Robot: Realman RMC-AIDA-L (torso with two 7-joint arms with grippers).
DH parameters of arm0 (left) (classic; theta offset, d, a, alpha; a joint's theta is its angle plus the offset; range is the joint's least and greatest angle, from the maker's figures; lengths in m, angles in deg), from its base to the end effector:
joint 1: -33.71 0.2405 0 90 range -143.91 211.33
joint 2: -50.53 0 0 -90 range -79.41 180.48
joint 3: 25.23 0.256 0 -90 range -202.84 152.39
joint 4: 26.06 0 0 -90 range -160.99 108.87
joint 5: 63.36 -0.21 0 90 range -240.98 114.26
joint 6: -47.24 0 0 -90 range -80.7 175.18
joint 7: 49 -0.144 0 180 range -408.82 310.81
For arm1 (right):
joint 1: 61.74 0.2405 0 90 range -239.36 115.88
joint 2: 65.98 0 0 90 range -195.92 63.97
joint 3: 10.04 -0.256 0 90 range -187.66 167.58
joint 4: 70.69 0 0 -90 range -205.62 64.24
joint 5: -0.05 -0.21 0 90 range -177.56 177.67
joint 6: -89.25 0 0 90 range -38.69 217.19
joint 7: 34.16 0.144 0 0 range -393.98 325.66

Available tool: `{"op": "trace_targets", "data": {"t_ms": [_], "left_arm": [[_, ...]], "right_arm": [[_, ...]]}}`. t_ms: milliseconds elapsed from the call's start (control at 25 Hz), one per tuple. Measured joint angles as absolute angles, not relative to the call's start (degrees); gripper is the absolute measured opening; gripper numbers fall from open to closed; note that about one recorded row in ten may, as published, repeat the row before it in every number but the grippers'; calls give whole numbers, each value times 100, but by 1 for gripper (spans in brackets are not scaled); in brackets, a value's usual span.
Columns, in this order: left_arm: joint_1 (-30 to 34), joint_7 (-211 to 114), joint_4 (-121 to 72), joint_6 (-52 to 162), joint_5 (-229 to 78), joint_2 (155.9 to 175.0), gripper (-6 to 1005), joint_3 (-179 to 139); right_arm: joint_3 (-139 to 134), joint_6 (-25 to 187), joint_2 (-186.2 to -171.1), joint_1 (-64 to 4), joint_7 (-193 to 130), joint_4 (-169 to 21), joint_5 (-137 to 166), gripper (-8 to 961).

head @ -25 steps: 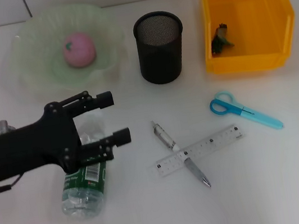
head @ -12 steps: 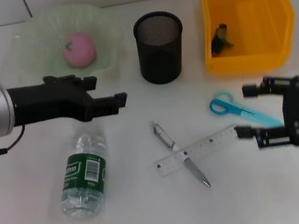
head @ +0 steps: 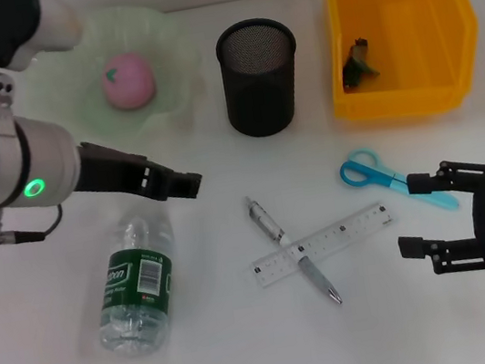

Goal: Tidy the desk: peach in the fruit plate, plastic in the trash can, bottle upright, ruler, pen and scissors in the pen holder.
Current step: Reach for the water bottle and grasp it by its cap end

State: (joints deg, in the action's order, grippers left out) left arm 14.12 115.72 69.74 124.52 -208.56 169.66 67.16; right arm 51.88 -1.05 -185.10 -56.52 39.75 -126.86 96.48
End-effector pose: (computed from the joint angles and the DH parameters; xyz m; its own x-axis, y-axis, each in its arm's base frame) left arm -0.1601 0.3208 -0.0072 0.7064 0.7024 0.0876 0.6484 -0.5924 -0.4782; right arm 0.2928 0.2404 0.0102 0.8297 -0.2414 -0.5032 -0.3904 -0.8954 -0.2141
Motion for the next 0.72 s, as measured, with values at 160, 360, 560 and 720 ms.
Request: {"op": "trace_targets", "data": {"t_ms": [160, 360, 560, 720], "left_arm": [[1127, 11578, 6420, 12335, -20777, 16968, 762, 6697], [1010, 11589, 5969, 12015, -20770, 16959, 757, 6436], [853, 11591, 5539, 11974, -20763, 16953, 752, 6170], [655, 11590, 5055, 11903, -20776, 16943, 749, 6053]], "right_arm": [[5184, -83, -18509, -5571, 3961, -12495, 9651, 820], [5181, -75, -18507, -5490, 3953, -12322, 9680, 820], [5178, -69, -18507, -5477, 3963, -12292, 9724, 820], [5174, -23, -18507, -5464, 3991, -12289, 9726, 820]]}}
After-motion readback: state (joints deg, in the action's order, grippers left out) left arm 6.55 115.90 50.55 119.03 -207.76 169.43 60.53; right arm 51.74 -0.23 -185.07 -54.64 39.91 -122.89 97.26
